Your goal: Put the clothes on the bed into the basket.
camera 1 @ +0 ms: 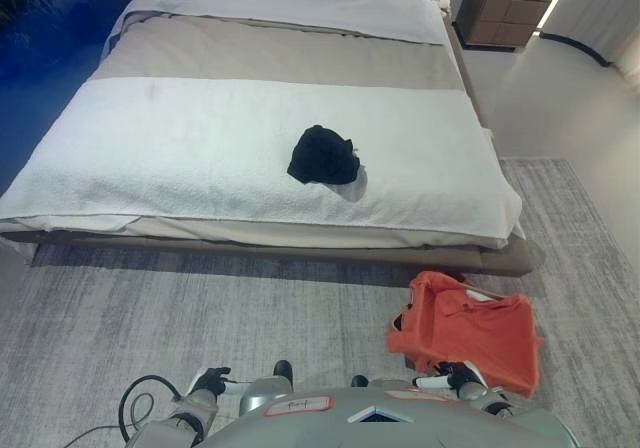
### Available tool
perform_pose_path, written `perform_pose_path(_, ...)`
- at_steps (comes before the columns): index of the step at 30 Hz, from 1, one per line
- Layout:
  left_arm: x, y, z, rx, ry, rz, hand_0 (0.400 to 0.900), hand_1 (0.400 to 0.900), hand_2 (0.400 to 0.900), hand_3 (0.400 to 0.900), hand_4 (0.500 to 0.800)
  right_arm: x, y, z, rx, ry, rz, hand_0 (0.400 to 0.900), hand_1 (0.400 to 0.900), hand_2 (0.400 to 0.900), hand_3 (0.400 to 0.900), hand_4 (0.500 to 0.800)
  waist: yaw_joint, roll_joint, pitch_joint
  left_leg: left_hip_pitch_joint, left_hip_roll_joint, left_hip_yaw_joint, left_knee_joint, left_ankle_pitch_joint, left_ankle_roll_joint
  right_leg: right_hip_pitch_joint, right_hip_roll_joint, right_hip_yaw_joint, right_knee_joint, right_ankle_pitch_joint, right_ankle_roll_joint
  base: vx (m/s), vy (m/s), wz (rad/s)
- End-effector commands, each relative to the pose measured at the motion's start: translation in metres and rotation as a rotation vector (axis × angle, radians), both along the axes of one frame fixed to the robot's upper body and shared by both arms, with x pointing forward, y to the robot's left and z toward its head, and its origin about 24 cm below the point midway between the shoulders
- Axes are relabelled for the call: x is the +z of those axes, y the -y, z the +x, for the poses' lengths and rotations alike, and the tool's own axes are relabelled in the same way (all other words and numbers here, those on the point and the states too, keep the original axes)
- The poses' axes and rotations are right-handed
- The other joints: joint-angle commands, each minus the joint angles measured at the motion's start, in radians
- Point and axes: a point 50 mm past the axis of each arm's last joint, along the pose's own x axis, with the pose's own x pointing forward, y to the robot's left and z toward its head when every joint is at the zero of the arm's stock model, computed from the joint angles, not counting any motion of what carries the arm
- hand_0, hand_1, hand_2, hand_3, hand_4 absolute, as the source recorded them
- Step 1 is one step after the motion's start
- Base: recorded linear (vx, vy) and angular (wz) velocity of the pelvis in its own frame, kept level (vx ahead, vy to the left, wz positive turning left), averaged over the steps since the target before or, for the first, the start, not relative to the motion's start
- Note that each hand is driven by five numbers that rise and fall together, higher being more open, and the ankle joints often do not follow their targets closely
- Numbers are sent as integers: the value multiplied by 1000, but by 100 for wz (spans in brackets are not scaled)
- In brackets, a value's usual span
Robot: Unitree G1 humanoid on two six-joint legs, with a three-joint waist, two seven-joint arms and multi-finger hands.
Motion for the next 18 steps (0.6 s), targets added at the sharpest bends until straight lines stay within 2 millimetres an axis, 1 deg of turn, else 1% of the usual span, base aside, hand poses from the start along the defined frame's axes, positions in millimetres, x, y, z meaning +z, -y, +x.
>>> perform_pose_path(1,0,4,12,-15,-3,-3,900,900,900,900,800,5,10,17,-27,33,-31,900,900,900,900,800,5,-7,21,50,-40,39,5,-90,4,-35,-14,-40,2,47,49,0,0,0)
perform_pose_path(9,0,5,12,-23,-1,-2,900,900,900,900,800,6,9,20,-2,45,-41,900,900,900,900,800,5,-5,22,52,-40,41,5,-92,3,-34,-15,-42,2,46,50,0,0,0)
perform_pose_path(11,0,6,14,-31,6,2,900,900,900,900,800,7,9,24,50,51,-62,900,900,900,900,800,5,-4,26,53,-40,40,5,-92,3,-34,-15,-41,2,47,50,0,0,0)
perform_pose_path(18,1,3,17,-10,19,9,900,900,900,900,800,8,10,32,58,69,-68,900,900,900,900,800,0,2,39,43,-32,43,5,-81,-4,-45,-7,-42,2,52,45,-10,-38,-3)
